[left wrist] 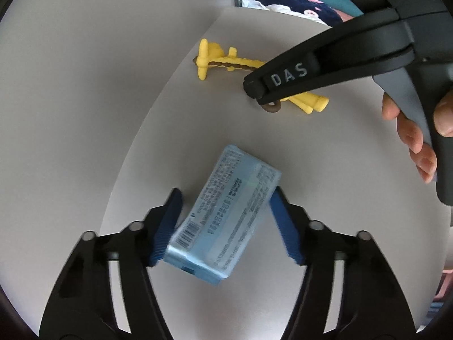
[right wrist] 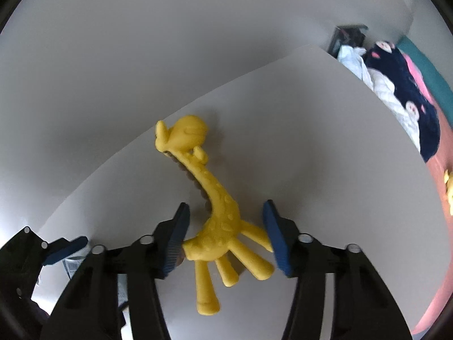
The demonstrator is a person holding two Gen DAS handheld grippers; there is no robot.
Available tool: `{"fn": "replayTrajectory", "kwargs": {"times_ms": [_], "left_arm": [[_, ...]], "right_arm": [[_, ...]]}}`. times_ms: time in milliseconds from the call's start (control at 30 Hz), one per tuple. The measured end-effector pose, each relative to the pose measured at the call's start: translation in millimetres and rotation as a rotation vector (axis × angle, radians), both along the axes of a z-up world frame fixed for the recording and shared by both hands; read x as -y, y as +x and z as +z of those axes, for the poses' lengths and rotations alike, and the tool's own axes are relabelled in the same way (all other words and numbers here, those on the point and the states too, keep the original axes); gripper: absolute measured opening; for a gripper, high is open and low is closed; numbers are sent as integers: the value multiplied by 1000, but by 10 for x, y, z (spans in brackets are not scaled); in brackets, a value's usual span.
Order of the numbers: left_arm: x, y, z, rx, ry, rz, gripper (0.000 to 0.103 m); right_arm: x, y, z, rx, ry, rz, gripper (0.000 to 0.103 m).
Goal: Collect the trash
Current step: 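Grasp the light-blue package with left while right grasps the yellow giraffe teether, then carry package and giraffe over the trash bin and open both grippers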
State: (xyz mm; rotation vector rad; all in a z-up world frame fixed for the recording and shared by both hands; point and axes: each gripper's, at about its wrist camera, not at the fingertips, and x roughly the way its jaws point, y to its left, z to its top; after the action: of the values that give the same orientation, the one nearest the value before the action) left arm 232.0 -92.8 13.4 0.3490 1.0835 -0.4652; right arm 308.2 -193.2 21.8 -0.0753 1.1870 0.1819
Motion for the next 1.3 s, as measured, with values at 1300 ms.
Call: {"fn": "replayTrajectory", "kwargs": {"times_ms": [1300], "left_arm": [[1175,-1537,906,69,-215,-54,41]], "right_arm": [[1691,-2589,954,157,81,-297,25]]}}
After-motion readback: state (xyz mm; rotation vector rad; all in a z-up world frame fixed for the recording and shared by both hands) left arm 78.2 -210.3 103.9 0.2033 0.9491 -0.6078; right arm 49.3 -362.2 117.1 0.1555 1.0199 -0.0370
